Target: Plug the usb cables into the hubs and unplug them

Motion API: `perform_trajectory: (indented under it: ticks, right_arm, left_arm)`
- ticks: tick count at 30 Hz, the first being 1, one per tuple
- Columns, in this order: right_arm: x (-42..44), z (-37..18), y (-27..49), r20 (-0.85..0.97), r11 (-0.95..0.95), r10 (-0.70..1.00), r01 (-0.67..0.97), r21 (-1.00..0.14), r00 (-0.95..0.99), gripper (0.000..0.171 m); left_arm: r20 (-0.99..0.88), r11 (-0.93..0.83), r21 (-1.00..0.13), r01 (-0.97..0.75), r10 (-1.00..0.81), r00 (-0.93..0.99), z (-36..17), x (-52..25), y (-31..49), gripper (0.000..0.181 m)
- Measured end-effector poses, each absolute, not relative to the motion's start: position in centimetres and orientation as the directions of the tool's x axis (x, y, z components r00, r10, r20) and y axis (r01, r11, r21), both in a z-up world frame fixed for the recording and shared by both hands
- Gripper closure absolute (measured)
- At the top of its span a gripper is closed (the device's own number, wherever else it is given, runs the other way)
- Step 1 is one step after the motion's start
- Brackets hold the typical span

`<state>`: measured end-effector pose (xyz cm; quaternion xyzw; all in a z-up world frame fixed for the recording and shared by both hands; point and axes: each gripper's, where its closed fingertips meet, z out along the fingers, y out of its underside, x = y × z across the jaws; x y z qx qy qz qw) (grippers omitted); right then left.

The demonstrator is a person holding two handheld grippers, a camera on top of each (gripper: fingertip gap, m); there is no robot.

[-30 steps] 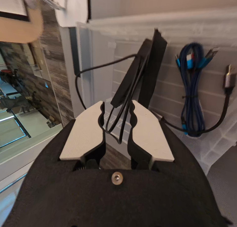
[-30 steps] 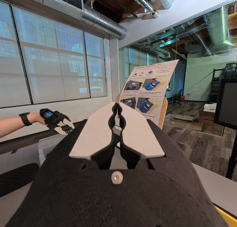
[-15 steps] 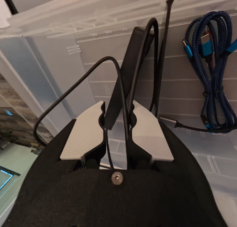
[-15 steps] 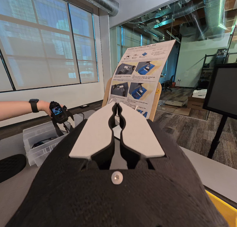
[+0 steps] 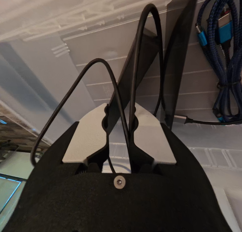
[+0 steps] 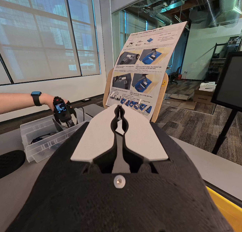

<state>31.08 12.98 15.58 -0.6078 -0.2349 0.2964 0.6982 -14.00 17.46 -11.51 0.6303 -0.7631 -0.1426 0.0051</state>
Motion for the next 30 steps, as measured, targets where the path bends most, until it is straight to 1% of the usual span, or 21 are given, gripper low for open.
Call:
perform_trajectory:
  ticks: [4,6,10,14,19,23,26,30]
  right_arm:
    - [30.6,15.0,13.0,-0.024,0.063,0.712,-0.099,-0.993,0.701,0.170]
    - [30.6,15.0,13.1,-0.018,0.069,0.708,-0.094,-0.993,0.706,0.170]
    - [30.8,15.2,12.9,-0.031,0.067,0.720,-0.115,-0.991,0.693,0.170]
    - [31.2,15.8,12.5,-0.041,0.077,0.731,-0.142,-0.987,0.682,0.170]
    - [32.1,17.2,11.3,-0.047,0.109,0.745,-0.191,-0.975,0.666,0.170]
    - [33.5,18.7,9.8,-0.054,0.148,0.756,-0.252,-0.956,0.653,0.170]
    - [34.8,19.7,8.9,-0.069,0.171,0.766,-0.306,-0.937,0.640,0.170]
    - [36.0,20.8,7.5,-0.089,0.183,0.796,-0.378,-0.907,0.599,0.170]
  left_arm:
    - [-0.168,0.210,0.297,-0.931,-0.949,-0.268,-13.1,-14.3,17.9,0.151]
    - [-0.177,0.216,0.302,-0.929,-0.944,-0.277,-13.2,-14.3,18.1,0.153]
    - [-0.240,0.189,0.252,-0.949,-0.938,-0.251,-12.4,-14.0,18.3,0.153]
    - [-0.315,0.112,0.149,-0.982,-0.936,-0.155,-10.1,-13.5,18.3,0.154]
    - [-0.427,0.028,0.015,-1.000,-0.904,-0.031,-4.3,-12.7,17.9,0.154]
    - [-0.504,-0.006,-0.031,-0.999,-0.864,0.021,1.8,-11.8,16.9,0.155]
    - [-0.552,-0.023,-0.039,-0.999,-0.833,0.041,6.1,-10.9,15.9,0.155]
    - [-0.601,-0.032,0.019,-0.999,-0.799,0.014,11.2,-9.4,14.3,0.155]
